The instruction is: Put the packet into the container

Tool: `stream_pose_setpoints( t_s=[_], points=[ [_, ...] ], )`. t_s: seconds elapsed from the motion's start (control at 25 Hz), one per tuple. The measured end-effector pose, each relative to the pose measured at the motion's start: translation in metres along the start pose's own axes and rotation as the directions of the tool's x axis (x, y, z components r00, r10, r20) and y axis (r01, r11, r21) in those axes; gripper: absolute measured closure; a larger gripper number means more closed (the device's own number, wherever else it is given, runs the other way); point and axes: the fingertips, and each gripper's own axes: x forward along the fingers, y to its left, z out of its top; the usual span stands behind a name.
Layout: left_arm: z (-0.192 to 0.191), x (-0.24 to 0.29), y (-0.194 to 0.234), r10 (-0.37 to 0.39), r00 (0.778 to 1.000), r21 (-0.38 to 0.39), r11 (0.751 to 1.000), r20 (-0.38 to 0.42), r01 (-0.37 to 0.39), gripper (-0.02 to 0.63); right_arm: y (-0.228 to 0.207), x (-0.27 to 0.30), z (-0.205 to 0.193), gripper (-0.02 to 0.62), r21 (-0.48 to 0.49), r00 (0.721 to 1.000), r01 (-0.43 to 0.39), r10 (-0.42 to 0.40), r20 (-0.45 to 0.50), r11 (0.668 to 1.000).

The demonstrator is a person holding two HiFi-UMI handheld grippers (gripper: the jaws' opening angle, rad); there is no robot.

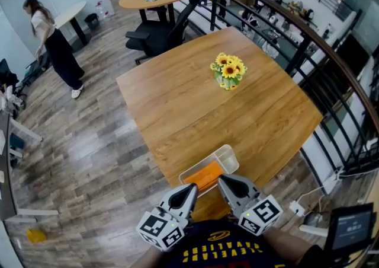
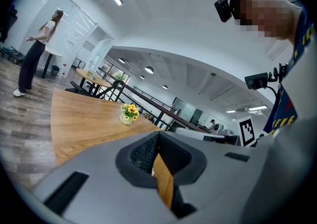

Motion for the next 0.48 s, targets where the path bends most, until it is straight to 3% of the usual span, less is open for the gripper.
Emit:
stream_pose_setpoints(
  t_s=[0.48],
  points=[
    [-0.0030,0.0018,-0.0052,-0.007,1.000,0.007,1.000,-0.008,0.007,0.606,0.0058,-0.0043,0.0006,0.586,-0.009,1.000,-0.018,0.018,0.018,1.000]
  ],
)
